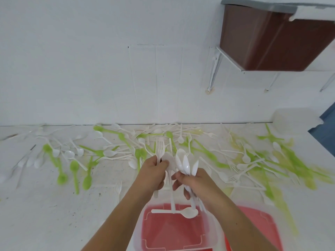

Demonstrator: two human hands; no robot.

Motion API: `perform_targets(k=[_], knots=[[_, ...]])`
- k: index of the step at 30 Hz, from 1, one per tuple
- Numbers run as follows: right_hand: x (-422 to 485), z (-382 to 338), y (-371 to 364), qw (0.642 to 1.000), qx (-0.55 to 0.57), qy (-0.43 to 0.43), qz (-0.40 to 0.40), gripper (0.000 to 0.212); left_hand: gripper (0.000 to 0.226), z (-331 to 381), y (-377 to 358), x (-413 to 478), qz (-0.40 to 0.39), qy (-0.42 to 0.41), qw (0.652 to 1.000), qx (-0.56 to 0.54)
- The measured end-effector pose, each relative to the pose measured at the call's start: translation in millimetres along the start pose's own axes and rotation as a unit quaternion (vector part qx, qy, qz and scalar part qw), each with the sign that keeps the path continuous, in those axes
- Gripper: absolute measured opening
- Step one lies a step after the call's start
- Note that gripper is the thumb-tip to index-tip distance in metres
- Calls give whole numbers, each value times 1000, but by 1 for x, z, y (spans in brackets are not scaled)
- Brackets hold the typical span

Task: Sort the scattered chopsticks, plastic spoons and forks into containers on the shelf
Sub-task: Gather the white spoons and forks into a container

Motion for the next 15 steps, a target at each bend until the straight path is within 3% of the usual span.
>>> perform_targets(k=[3,8,13,15], knots=[[2,0,2,998,44,10,45,18,22,-4,2,5,9,8,1000,-21],[3,3,1,995,-66,12,80,26,29,-4,5,10,18,-11,998,-54],[5,4,-5,977,-111,66,170,44,23,3,4,6,33,-27,996,-73],[4,6,-10,972,-140,83,167,49,16,8,3,2,40,-23,991,-122]])
Point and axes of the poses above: each hand's wrist, its own x-axis towards the middle knuckle, its own y-axis out of the back of the hand, z = x × y, the point moved 1 cm from there along x, towards the middle knuckle, and after that the axes turned 1 degree about x, right-handed, at the moved point
